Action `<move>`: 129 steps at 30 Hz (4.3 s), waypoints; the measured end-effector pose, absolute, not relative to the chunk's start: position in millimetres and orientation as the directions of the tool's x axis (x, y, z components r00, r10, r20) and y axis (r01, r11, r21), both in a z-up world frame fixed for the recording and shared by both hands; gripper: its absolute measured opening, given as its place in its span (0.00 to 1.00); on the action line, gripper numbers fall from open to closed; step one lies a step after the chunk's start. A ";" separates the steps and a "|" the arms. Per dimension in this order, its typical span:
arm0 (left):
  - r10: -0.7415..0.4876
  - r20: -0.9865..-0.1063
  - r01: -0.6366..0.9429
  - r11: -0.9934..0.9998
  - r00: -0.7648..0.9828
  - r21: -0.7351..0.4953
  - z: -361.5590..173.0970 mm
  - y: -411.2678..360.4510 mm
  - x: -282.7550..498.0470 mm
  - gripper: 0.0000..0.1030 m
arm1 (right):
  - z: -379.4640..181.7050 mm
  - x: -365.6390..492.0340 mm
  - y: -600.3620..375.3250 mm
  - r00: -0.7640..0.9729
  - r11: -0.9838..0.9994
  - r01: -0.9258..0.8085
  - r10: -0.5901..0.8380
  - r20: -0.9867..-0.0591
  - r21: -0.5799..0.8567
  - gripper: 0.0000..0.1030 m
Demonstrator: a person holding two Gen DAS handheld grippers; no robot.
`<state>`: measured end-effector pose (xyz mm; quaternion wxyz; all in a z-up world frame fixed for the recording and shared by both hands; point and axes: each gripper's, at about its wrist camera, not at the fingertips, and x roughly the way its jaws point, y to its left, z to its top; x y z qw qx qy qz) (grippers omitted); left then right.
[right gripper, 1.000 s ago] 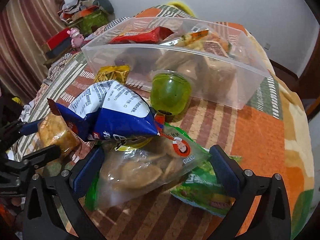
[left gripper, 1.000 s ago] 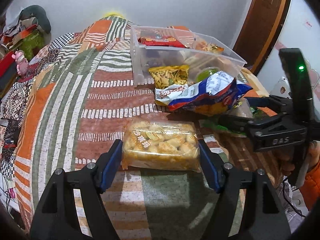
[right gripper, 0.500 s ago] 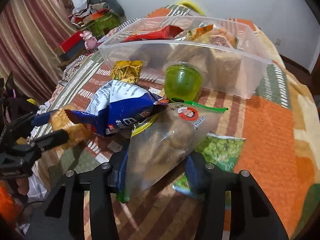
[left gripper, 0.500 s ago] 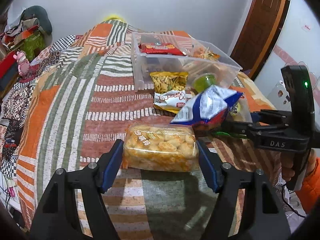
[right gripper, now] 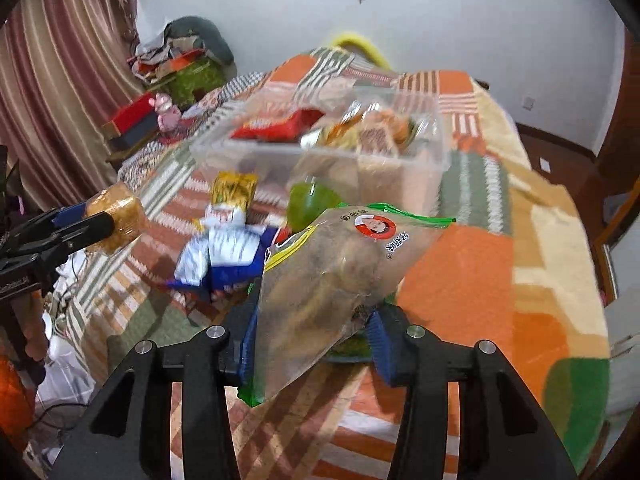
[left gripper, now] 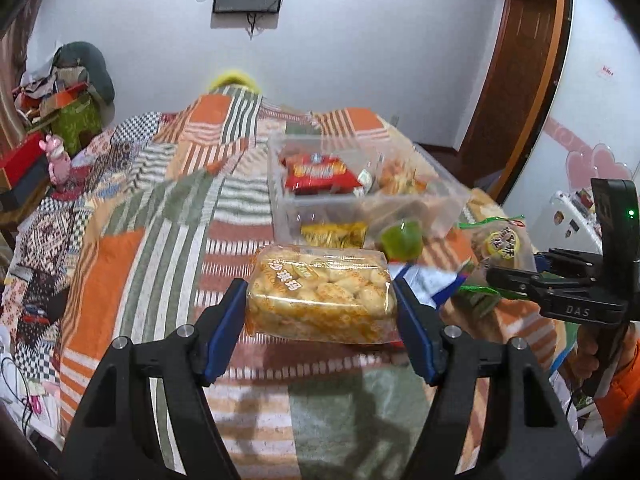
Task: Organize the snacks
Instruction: 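Lower the peanut pack and cookie bag into the clear box, open both grippers, then grasp the yellow chip bag with left gripper while right gripper grasps the green pea bag, then carry the chip bag and pea bag into the clear box and release both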
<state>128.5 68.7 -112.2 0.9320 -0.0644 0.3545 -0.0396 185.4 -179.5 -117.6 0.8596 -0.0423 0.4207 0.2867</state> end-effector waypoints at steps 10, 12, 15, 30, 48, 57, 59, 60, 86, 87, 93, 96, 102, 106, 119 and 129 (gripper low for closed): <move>-0.132 -0.579 0.064 0.989 0.804 -0.137 -75.9 55.5 164.9 0.69 | -86.7 211.9 -181.6 0.570 0.852 -0.505 0.452 -0.687 0.141 0.41; -0.134 -0.567 0.070 0.989 0.813 -0.134 -71.3 52.3 177.3 0.69 | -83.2 220.6 -178.8 0.582 0.855 -0.500 0.449 -0.678 0.137 0.41; -0.129 -0.559 0.067 0.989 0.819 -0.131 -68.6 49.3 196.4 0.69 | -78.8 233.3 -172.7 0.593 0.857 -0.497 0.451 -0.667 0.137 0.41; -0.089 -0.611 0.018 0.992 0.787 -0.123 -96.4 58.4 300.1 0.69 | -98.0 306.1 -112.1 0.551 0.835 -0.535 0.457 -0.698 0.124 0.41; -0.144 -0.701 -0.011 0.977 0.699 -0.212 -135.4 67.5 335.5 0.70 | -112.1 314.4 -105.5 0.533 0.830 -0.554 0.404 -0.744 0.054 0.60; -0.106 -0.651 0.030 0.991 0.751 -0.127 -99.9 63.8 294.9 0.80 | -87.1 293.2 -132.9 0.573 0.845 -0.529 0.423 -0.702 0.078 0.69; -0.096 -0.641 0.039 0.994 0.761 -0.102 -93.6 61.7 283.0 0.83 | -82.1 285.9 -138.1 0.585 0.847 -0.527 0.421 -0.693 0.070 0.70; -0.093 -0.638 0.044 0.995 0.765 -0.092 -91.0 60.8 276.8 0.84 | -80.1 281.2 -141.1 0.592 0.848 -0.526 0.420 -0.688 0.065 0.72; -0.124 -0.801 -0.014 0.986 0.586 -0.163 -199.8 54.4 234.9 0.94 | -170.2 216.3 -194.3 0.432 0.882 -0.424 0.399 -0.809 0.208 0.76; -0.123 -0.803 -0.009 0.987 0.584 -0.158 -201.4 52.2 236.6 0.94 | -172.6 216.9 -192.5 0.426 0.879 -0.426 0.403 -0.810 0.213 0.72; -0.156 -0.806 0.005 0.982 0.571 -0.187 -212.3 51.3 244.7 0.79 | -176.9 210.4 -182.9 0.432 0.875 -0.456 0.380 -0.818 0.165 0.57; -0.142 -0.801 0.013 0.986 0.581 -0.165 -210.6 50.6 243.6 0.54 | -178.2 207.7 -177.3 0.444 0.870 -0.477 0.359 -0.821 0.122 0.44; -0.164 -0.783 0.053 0.985 0.600 -0.165 -199.6 49.0 229.8 0.50 | -175.8 207.3 -177.5 0.459 0.872 -0.476 0.359 -0.813 0.116 0.36; -0.161 -0.771 0.055 0.985 0.616 -0.161 -189.6 49.3 220.2 0.49 | -171.1 208.8 -179.3 0.466 0.871 -0.477 0.366 -0.806 0.120 0.35; -0.176 -0.671 0.085 0.982 0.720 -0.166 -126.1 45.3 212.7 0.49 | -127.6 222.2 -193.5 0.569 0.884 -0.450 0.391 -0.723 0.124 0.35; -0.141 -0.627 0.068 0.988 0.766 -0.140 -114.0 47.1 248.1 0.49 | -103.2 251.3 -186.9 0.648 0.899 -0.422 0.392 -0.654 0.121 0.35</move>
